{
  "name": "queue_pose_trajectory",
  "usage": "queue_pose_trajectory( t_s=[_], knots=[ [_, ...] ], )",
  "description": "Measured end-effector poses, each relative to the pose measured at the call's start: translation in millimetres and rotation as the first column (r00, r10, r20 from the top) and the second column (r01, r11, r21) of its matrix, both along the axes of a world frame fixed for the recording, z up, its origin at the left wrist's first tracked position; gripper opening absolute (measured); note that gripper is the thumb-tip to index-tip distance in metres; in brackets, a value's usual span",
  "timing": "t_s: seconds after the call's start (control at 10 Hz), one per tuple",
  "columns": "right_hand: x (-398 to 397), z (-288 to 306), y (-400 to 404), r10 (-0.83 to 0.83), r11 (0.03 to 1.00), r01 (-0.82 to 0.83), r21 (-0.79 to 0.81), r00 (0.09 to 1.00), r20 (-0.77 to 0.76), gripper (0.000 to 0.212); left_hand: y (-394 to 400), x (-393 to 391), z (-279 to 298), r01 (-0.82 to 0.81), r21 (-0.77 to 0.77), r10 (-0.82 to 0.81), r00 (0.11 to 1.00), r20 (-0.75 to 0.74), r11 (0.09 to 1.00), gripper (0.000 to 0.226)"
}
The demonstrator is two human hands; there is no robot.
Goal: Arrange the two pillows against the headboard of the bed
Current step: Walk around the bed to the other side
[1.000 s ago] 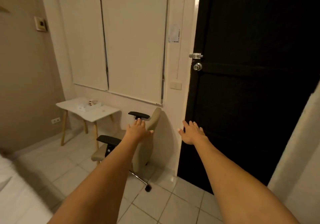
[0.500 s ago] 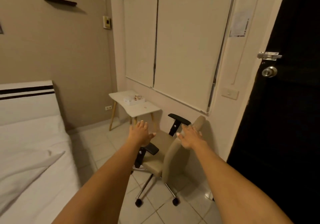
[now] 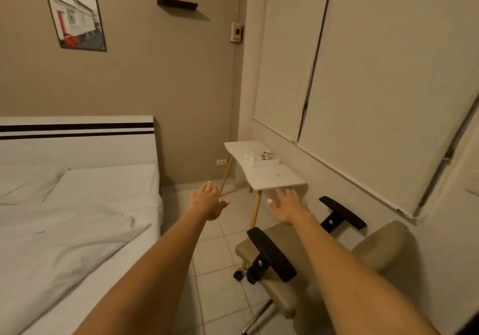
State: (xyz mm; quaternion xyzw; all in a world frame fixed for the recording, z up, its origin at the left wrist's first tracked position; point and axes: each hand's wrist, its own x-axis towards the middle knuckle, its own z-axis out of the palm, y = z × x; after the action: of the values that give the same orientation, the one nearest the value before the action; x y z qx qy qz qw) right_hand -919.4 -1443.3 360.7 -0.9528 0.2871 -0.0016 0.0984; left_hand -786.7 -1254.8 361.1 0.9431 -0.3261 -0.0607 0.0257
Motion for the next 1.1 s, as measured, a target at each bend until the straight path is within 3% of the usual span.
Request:
queue_pose_trajectory(
  t_s=[0.5, 0.8, 1.1],
  knots=[
    [283.2, -27.3, -47.1, 0.398, 0.917, -0.398, 0.014, 0.915, -0.07, 0.065, 9.5, 179.4, -38.6, -0.454, -0.001, 0.453, 0.89, -0.055, 0.891, 0.074],
    [412.4, -52.1, 0.2, 0.6, 0.8, -0.596, 0.068, 0.797, -0.077, 0.068, 59.3, 245.9, -63.3, -0.661, 0.075, 0.665, 0.741, -0.09, 0.747, 0.073],
    [553.6, -61.2, 47.1, 0.681, 0.731, -0.681, 0.05, 0.723, -0.119, 0.065, 123.6, 355.3, -83.1, -0.771, 0.084, 0.775, 0.624, -0.1, 0.631, 0.074]
  ],
)
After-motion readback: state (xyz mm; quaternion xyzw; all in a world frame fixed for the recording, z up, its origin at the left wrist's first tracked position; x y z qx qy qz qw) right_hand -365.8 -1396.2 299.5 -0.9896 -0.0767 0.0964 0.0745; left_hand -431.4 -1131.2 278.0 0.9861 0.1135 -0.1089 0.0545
